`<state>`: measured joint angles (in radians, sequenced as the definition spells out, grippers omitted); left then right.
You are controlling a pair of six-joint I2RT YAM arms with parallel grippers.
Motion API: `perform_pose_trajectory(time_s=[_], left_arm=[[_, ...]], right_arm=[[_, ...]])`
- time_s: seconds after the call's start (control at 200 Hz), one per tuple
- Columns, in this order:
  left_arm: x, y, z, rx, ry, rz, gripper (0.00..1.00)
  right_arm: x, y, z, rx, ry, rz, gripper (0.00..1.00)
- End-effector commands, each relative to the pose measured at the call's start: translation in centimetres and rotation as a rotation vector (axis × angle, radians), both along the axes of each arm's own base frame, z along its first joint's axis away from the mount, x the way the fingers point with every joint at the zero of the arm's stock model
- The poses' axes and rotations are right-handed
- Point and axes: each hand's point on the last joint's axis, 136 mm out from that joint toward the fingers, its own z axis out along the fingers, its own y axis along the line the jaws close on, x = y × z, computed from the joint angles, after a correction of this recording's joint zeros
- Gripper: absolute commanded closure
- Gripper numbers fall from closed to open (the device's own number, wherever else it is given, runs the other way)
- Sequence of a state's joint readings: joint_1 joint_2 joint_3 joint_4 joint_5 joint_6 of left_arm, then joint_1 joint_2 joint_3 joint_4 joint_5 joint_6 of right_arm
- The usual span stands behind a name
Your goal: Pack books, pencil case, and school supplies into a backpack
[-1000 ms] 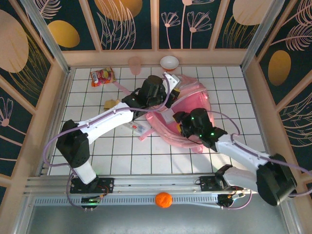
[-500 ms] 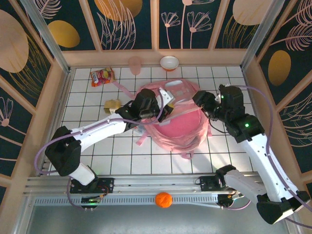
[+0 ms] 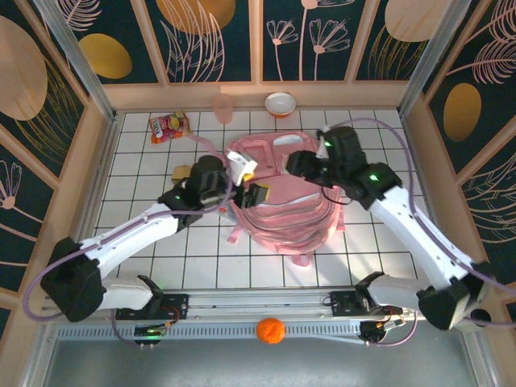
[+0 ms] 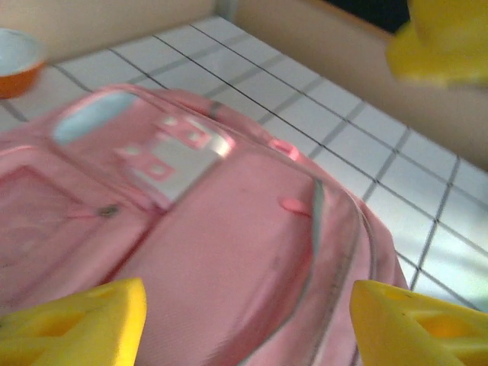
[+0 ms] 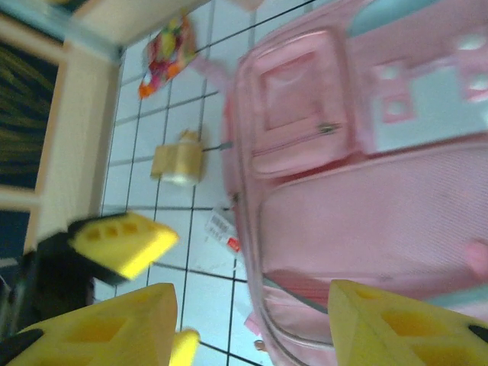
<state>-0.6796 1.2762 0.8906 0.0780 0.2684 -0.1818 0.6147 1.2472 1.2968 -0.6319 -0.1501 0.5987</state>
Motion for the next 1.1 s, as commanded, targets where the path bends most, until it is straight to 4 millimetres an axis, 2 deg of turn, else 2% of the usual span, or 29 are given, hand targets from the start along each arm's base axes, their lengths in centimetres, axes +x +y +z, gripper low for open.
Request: perform_pose_trajectory(time_s=[0.0,0.09,0.215,0.36,0.435,0.505,0.606,0.816,1.096], left_arm=[[1.9,4.6,-0.1,-0.093,0.133,0.216,0.25],[3.0,9.3,-0.7,-0.141,0.213,0.384,0.22],[3.4,15.1,-2.2,-0.211,0.299,0.582,0.17],[3.2,20.3,-5.2,-0.307,0.431,0.788,0.12],[2.7,22.1,-7.1,-0.368,0.509,0.874,0.11],[2.2,23.3,-8.6,-0.417,0.566,0.946,0.11],[1.6,24.5,-10.1,-0.477,0.611,1.025,0.11],[0.1,26.1,-11.7,-0.423,0.613,1.114,0.11],[-0.2,26.1,-12.3,-0.402,0.621,1.113,0.11]], right_arm=[[0.6,4.1,-0.9,-0.137,-0.074,0.159,0.45],[0.7,7.9,-2.9,-0.241,-0.091,0.283,0.45],[0.8,12.6,-7.1,-0.416,-0.079,0.442,0.44],[0.7,17.1,-12.2,-0.594,-0.057,0.601,0.44],[0.7,18.9,-14.3,-0.647,-0.054,0.657,0.44],[0.8,20.3,-16.1,-0.660,-0.038,0.695,0.43],[1.3,21.0,-18.3,-0.678,-0.010,0.704,0.44],[3.6,20.6,-22.4,-0.691,0.105,0.612,0.44],[2.0,22.5,-25.2,-0.605,0.165,0.705,0.44]])
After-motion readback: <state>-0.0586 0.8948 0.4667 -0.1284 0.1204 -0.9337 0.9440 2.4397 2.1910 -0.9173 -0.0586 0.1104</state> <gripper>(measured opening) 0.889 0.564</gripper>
